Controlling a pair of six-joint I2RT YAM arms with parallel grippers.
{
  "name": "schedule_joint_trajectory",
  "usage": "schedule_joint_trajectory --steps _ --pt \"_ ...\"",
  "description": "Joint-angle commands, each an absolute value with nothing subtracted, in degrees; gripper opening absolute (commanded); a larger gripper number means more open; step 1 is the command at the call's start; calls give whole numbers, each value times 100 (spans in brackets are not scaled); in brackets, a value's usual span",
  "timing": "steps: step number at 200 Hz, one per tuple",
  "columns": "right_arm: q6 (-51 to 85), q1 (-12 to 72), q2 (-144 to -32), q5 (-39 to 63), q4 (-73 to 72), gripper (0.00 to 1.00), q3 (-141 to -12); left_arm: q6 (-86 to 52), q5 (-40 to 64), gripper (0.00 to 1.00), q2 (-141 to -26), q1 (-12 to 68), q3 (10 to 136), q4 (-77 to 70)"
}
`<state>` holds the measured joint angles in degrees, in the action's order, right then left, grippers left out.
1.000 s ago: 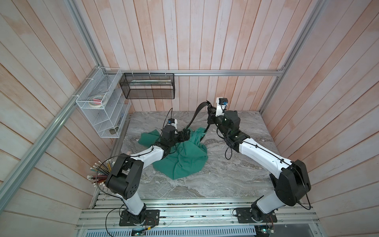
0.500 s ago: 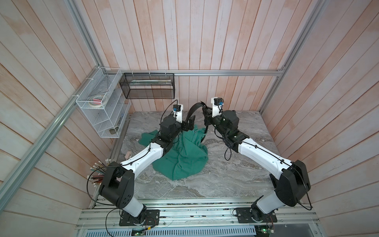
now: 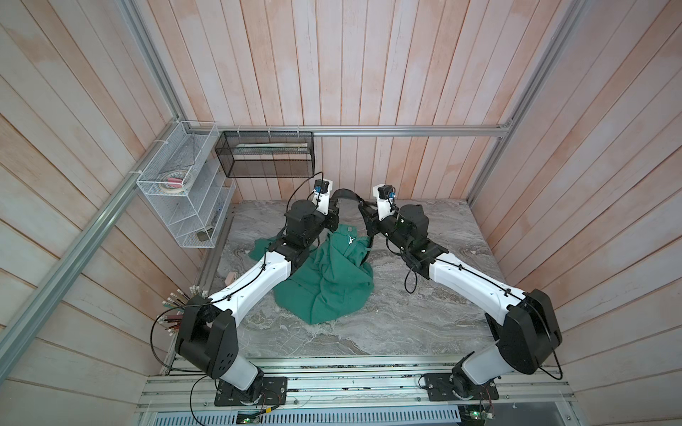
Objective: Remove the belt from the trousers
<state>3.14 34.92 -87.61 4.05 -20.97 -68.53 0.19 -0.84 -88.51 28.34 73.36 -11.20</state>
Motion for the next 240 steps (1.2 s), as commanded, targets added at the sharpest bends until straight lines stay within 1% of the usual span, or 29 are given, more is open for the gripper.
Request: schedule_joint_trajectory --steps 1,19,35,50,67,80,91,108,125,146,157,170,191,201,216,240 --pt "171 3389 -8595 831 -2076 49 -7109 555 -327 0 -8508 2726 7888 -900" --pt "398 3182 -8613 1050 -1647 59 -7511 770 -430 0 -8564 2727 8133 -494" --pt "769 2928 -8551 1328 -1193 63 -7890 862 -426 0 -8672 2725 8410 -87" --pt "939 2753 -8349 1376 -963 62 -7944 909 -372 0 -8803 2741 8688 299" --pt "887 2708 -8048 876 -779 56 -7852 1029 -394 0 -8930 2795 8848 620" --pt "781 2683 -7938 651 -599 55 -7884 1081 -446 0 -8980 2829 8813 724" --pt "663 2659 -7944 729 -357 57 -7996 1041 -475 0 -9011 2839 8797 792" --pt "550 2663 -8005 948 -55 62 -8179 971 -476 0 -9054 2889 8823 930" --pt "532 2672 -8016 1373 73 66 -8231 919 -534 0 -9129 2965 8891 1113" --pt "536 2672 -7973 1903 168 66 -8240 872 -624 0 -9210 3023 8947 1294" --pt "711 2672 -7945 1758 158 65 -8178 883 -641 0 -9236 3045 8948 1335" --pt "817 2672 -8007 1592 257 60 -8201 934 -663 0 -9252 3072 8965 1388" --pt "830 2693 -8350 1606 792 57 -8668 1014 -720 0 -9296 3131 9063 1549" --pt "777 2732 -8536 1575 1122 59 -8925 1028 -739 0 -9324 3148 9111 1634" --pt "532 2880 -8723 1443 1444 70 -9115 1040 -769 0 -9352 3185 9154 1743" --pt "191 3189 -8776 1161 1491 70 -9032 976 -791 0 -9394 3234 9207 1890"
